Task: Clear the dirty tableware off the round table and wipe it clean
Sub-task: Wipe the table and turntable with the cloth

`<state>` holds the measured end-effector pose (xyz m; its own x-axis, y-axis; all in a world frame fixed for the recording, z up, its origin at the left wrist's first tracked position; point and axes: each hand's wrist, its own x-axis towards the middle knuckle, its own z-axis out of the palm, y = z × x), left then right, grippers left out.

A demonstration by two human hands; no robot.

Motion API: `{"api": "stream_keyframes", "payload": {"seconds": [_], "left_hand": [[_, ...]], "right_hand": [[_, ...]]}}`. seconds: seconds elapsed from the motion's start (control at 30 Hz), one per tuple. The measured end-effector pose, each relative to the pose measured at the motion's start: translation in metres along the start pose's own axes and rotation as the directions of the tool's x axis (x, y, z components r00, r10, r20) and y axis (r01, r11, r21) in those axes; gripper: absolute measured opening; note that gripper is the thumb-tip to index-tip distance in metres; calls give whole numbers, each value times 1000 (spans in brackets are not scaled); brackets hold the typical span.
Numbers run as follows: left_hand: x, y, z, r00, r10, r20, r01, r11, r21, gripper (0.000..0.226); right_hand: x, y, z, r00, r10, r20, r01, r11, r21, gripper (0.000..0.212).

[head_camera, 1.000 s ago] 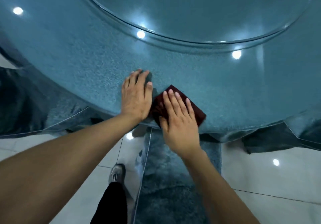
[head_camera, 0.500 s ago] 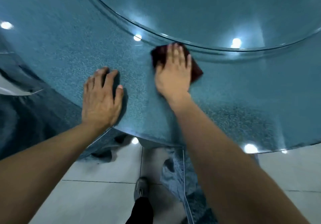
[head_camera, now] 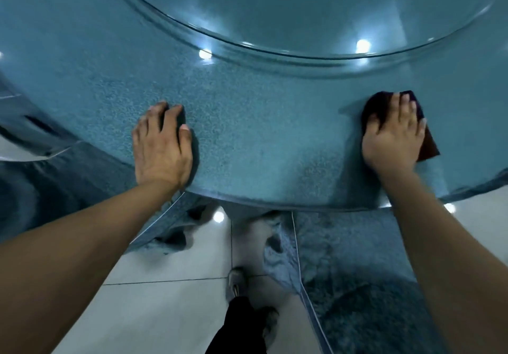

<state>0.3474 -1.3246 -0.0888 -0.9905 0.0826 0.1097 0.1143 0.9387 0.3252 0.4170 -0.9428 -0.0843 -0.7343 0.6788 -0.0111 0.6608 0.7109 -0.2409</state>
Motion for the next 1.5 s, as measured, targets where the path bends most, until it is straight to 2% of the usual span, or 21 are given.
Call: {"api": "stream_keyframes", "payload": {"seconds": [0.07, 0.13, 0.2, 0.27, 0.37, 0.43, 0.53, 0.6, 0.67, 0.73, 0.77, 0.87, 0.97, 1.07, 1.13, 1.2, 1.23, 1.3, 1.37, 1.43, 1.5], "left_hand": [[0, -1, 0, 1000, 1, -8, -1, 1000, -3, 43], [1, -2, 2, 1000, 7, -14, -7, 1000, -14, 42], [2, -4, 3, 999, 13, -36, -15, 999, -33, 43], [1, -6, 3, 998, 6, -56, -9, 998, -60, 50], [2, -5, 2, 998, 15, -65, -20, 997, -77, 54], [1, -5, 2, 997, 32, -74, -36, 998, -50, 48], [1, -4, 3, 997, 38, -69, -40, 999, -29, 43], [2, -3, 3, 997, 35, -65, -37, 999, -16, 43], [3, -4, 4, 997, 34, -62, -34, 999, -4, 42], [3, -6, 4, 998, 42, -54, -43, 999, -4, 43], [2, -5, 5, 998, 39, -53, -39, 999, -1, 44], [1, -5, 5, 998, 42, -43, -43, 999, -7, 45], [3, -12, 2, 997, 73, -25, -74, 996, -49, 46], [7, -17, -4, 996, 81, 36, -75, 988, -134, 48], [11, -25, -13, 986, 128, 103, -109, 979, -169, 46], [17, -45, -26, 950, 282, 134, -265, 955, -134, 48], [22, -59, -33, 922, 363, 137, -353, 931, -95, 51], [34, -92, -45, 891, 429, 150, -433, 901, -5, 54], [46, -122, -51, 897, 407, 171, -421, 906, 52, 55], [57, -143, -54, 905, 390, 170, -408, 909, 90, 55], [70, -156, -53, 918, 367, 148, -383, 919, 93, 53]], "right_hand": [[-19, -36, 11, 1000, -12, -13, 13, 1000, 4, 76], [-50, -98, 29, 976, -219, 5, 219, 975, 24, 75], [-96, -166, 51, 897, -439, 45, 437, 898, 39, 72], [-139, -214, 56, 818, -566, 106, 561, 825, 70, 70], [-150, -206, 53, 762, -628, 160, 624, 777, 81, 68], [-133, -156, 41, 814, -568, 122, 563, 823, 81, 68], [-92, -48, 18, 954, -299, 17, 299, 954, 23, 73], [-74, 19, 0, 993, -112, -24, 112, 994, 6, 73], [-73, 44, -8, 999, 42, -28, -42, 999, 3, 72], [-91, 24, 0, 992, 108, -68, -109, 994, -6, 72], [-104, 3, 6, 994, 84, -76, -85, 996, -9, 73], [-161, -90, 33, 983, -179, -50, 179, 984, -5, 72], [-209, -170, 52, 917, -399, 5, 398, 917, 20, 68], [-209, -170, 48, 851, -523, 42, 522, 852, 29, 67], [-196, -132, 40, 894, -447, 26, 447, 894, 0, 67], [-178, -82, 31, 974, -218, -60, 216, 976, -41, 67], [-170, -60, 26, 992, -90, -93, 87, 995, -37, 68], [-160, -42, 22, 991, 103, -84, -104, 995, -7, 72], [-161, -61, 27, 973, 209, -102, -209, 978, 13, 73], [-177, -105, 39, 973, 191, -132, -192, 981, 0, 72], [-202, -165, 56, 992, 22, -127, -24, 1000, -10, 71]]}}
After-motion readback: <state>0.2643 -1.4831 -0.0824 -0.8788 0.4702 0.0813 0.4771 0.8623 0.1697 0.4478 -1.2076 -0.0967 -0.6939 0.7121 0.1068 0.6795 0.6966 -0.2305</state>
